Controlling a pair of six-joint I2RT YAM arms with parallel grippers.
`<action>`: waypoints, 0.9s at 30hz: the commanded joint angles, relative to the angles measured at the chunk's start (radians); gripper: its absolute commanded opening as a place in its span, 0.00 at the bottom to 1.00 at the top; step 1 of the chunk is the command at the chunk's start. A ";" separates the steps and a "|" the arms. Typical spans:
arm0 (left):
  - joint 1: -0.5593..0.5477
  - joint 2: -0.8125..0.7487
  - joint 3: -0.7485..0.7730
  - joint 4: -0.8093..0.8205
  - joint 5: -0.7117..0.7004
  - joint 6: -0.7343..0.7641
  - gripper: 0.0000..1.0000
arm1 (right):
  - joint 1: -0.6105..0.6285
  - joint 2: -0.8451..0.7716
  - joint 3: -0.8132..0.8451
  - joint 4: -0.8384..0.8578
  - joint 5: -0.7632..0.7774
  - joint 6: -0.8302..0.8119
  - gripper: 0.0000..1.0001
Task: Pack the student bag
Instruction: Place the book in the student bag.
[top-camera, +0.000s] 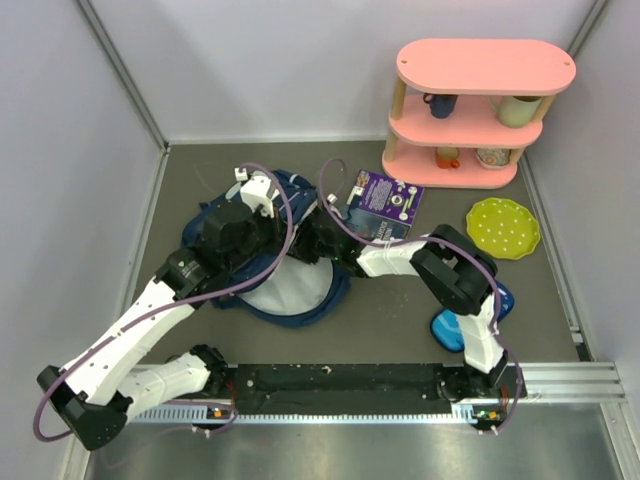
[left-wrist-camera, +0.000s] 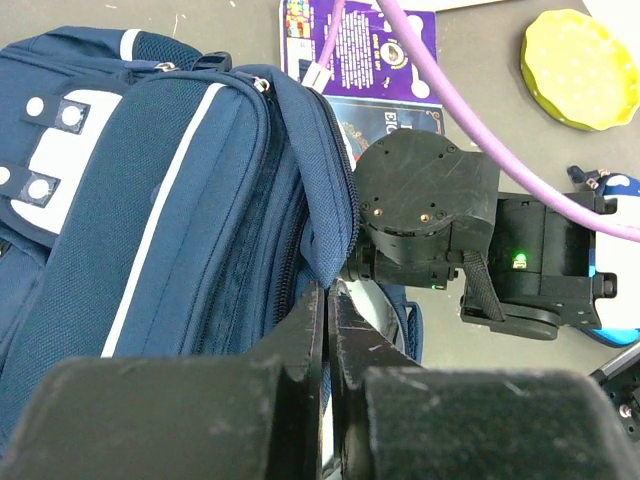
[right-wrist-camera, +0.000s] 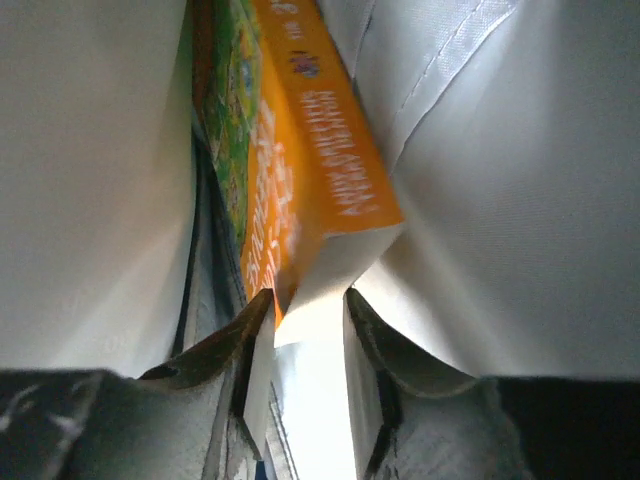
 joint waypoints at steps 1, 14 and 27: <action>0.003 -0.053 -0.003 0.100 -0.048 -0.010 0.00 | 0.016 -0.050 -0.040 0.057 0.001 -0.038 0.35; 0.014 -0.113 -0.139 0.007 -0.198 -0.011 0.00 | 0.016 -0.463 -0.362 0.083 0.015 -0.179 0.72; 0.014 -0.190 -0.210 -0.179 -0.299 -0.067 0.00 | -0.039 -0.938 -0.571 -0.388 0.354 -0.255 0.83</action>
